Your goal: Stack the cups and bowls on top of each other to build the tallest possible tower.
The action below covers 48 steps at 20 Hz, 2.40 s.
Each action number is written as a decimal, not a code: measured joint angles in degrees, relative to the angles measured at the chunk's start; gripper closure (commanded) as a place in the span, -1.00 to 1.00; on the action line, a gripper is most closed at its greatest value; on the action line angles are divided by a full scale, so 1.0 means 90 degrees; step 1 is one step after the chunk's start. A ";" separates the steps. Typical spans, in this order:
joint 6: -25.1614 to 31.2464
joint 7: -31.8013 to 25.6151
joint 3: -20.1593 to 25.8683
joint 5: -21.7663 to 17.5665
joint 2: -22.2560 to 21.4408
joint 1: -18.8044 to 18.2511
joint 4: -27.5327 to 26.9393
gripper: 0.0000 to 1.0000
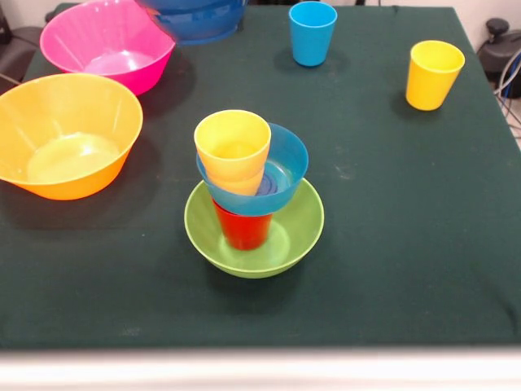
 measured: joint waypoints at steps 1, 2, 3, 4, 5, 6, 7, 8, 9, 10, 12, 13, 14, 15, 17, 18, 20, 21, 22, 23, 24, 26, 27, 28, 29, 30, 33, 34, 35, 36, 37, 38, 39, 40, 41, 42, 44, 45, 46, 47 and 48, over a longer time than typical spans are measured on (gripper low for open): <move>0.0000 0.0000 0.0000 -0.0001 0.0003 0.0001 0.0001 1.00; -0.0001 0.0000 0.0001 0.0000 0.0010 0.0001 -0.0001 1.00; 0.0001 0.0000 0.0002 -0.0001 0.0016 0.0001 -0.0002 1.00; 0.0001 0.0000 0.0004 -0.0001 0.0047 0.0001 -0.0020 1.00; 0.0000 0.0000 0.0006 -0.0001 0.0078 0.0001 -0.0039 1.00; -0.0001 0.0000 0.0008 -0.0001 0.0108 0.0003 -0.0063 1.00; 0.0000 0.0000 0.0008 -0.0001 0.0117 0.0003 -0.0070 1.00; 0.0000 0.0000 0.0009 -0.0001 0.0150 0.0007 -0.0099 1.00; 0.0000 0.0000 0.0010 -0.0001 0.0183 0.0010 -0.0128 1.00; -0.0001 0.0000 0.0011 -0.0001 0.0214 0.0013 -0.0162 1.00; 0.0000 0.0000 0.0011 -0.0001 0.0286 0.0020 -0.0248 1.00; 0.0000 0.0000 0.0011 -0.0001 0.0322 0.0023 -0.0289 1.00; 0.0000 0.0000 0.0011 -0.0001 0.0358 0.0025 -0.0331 1.00; -0.0001 0.0000 0.0012 -0.0001 0.0388 0.0027 -0.0365 1.00; 0.0001 0.0000 0.0012 -0.0001 0.0531 0.0033 -0.0522 1.00; 0.0000 0.0000 0.0012 -0.0001 0.0573 0.0035 -0.0569 1.00; 0.0000 0.0000 0.0014 -0.0001 0.0672 0.0038 -0.0680 1.00; -0.0001 0.0000 0.0015 -0.0001 0.0704 0.0039 -0.0716 1.00; -0.0001 0.0000 0.0016 -0.0003 0.0814 0.0046 -0.0847 1.00; -0.0001 0.0000 0.0016 -0.0003 0.0834 0.0047 -0.0871 1.00; 0.0000 0.0000 0.0016 -0.0003 0.0854 0.0049 -0.0895 1.00; 0.0000 0.0000 0.0020 -0.0001 0.0958 0.0059 -0.1033 1.00; 0.0000 0.0000 0.0022 -0.0003 0.1062 0.0072 -0.1182 1.00; -0.0001 0.0000 0.0024 -0.0003 0.1124 0.0082 -0.1271 1.00; -0.0001 0.0000 0.0024 -0.0003 0.1142 0.0085 -0.1298 1.00; 0.0000 0.0000 0.0025 -0.0003 0.1160 0.0088 -0.1325 1.00; 0.0003 0.0000 0.0026 -0.0003 0.1298 0.0114 -0.1531 1.00; 0.0004 0.0000 0.0026 -0.0002 0.1346 0.0130 -0.1607 1.00; 0.0005 0.0000 0.0026 -0.0001 0.1394 0.0146 -0.1682 1.00; 0.0005 0.0000 0.0026 -0.0003 0.1419 0.0160 -0.1720 1.00; 0.0009 0.0000 0.0026 -0.0002 0.1439 0.0174 -0.1755 1.00; 0.0013 0.0000 0.0026 -0.0001 0.1458 0.0188 -0.1790 1.00; 0.0026 0.0000 0.0026 -0.0001 0.1490 0.0214 -0.1849 1.00; 0.0038 0.0000 0.0026 -0.0001 0.1508 0.0233 -0.1881 1.00; 0.0079 0.0000 0.0025 -0.0001 0.1548 0.0280 -0.1961 1.00; 0.0096 0.0000 0.0025 -0.0001 0.1558 0.0296 -0.1984 1.00; 0.0138 0.0000 0.0025 -0.0001 0.1574 0.0335 -0.2031 1.00; 0.0158 0.0000 0.0021 0.0000 0.1574 0.0358 -0.2037 1.00; 0.0164 0.0000 0.0015 -0.0001 0.1574 0.0373 -0.2036 1.00; 0.0168 0.0000 0.0008 -0.0001 0.1574 0.0384 -0.2036 1.00; 0.0172 0.0000 -0.0005 -0.0001 0.1574 0.0398 -0.2036 1.00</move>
